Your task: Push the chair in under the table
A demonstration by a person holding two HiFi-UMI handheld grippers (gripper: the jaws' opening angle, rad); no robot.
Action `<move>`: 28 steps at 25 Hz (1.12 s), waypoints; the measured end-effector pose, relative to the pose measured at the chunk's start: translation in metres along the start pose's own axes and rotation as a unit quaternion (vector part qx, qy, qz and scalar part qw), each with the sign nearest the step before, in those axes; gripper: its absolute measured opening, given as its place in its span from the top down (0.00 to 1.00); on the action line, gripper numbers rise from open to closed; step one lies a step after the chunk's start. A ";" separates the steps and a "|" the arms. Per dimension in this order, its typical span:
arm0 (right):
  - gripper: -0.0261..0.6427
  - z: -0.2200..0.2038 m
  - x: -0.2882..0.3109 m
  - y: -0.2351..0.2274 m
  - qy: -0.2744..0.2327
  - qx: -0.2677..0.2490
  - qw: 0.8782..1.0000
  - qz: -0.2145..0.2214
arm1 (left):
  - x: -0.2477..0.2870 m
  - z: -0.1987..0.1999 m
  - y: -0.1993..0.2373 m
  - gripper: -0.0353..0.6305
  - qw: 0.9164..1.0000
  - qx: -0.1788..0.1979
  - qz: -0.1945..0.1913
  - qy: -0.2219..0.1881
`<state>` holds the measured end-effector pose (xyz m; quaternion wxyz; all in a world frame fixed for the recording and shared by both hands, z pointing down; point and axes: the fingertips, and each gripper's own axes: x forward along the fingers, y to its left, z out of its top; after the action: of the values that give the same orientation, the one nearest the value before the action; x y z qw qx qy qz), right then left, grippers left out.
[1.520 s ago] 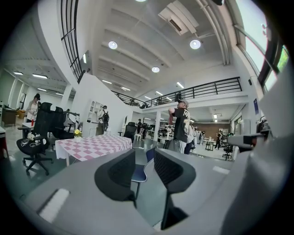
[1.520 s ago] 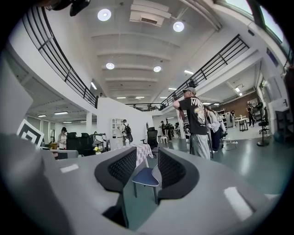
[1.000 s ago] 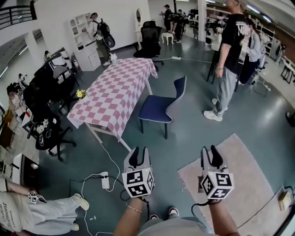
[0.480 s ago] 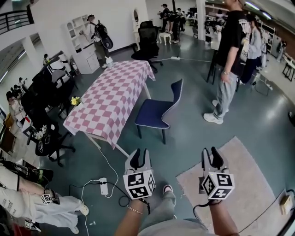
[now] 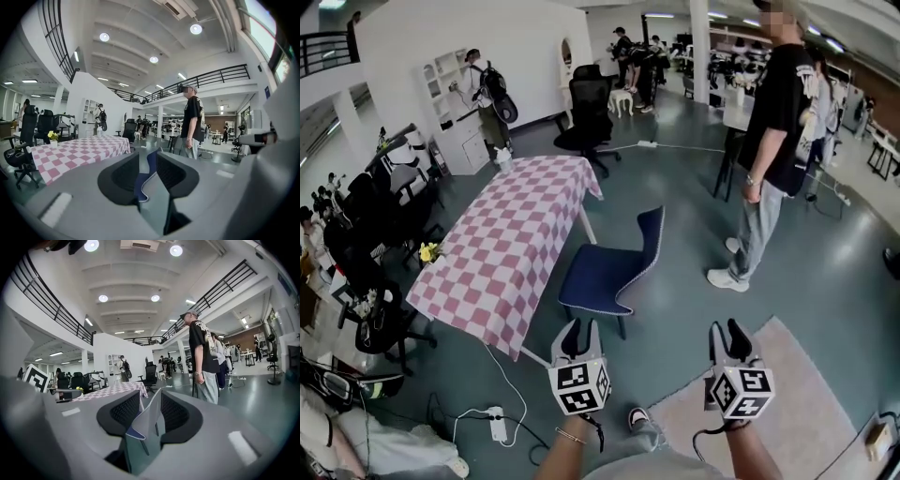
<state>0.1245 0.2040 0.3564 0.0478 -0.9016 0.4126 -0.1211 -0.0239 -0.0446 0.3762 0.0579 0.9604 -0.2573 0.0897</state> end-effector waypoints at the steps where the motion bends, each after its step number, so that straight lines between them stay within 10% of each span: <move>1: 0.77 -0.003 -0.002 0.009 -0.003 0.000 1.000 0.000 | -0.004 -0.001 0.010 0.78 1.000 -0.002 0.000 -0.003; 19: 0.77 -0.042 0.054 0.042 0.011 0.021 1.000 0.009 | -0.009 -0.028 0.080 0.78 0.999 -0.005 0.032 0.005; 28: 0.77 0.007 0.217 0.002 0.038 -0.005 0.992 0.118 | 0.079 -0.013 0.083 0.78 0.988 -0.037 0.153 0.012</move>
<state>0.2614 0.0389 0.3885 0.0417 -0.8418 0.5178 -0.1467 -0.0004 -0.1524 0.4098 0.0818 0.9059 -0.4034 0.0998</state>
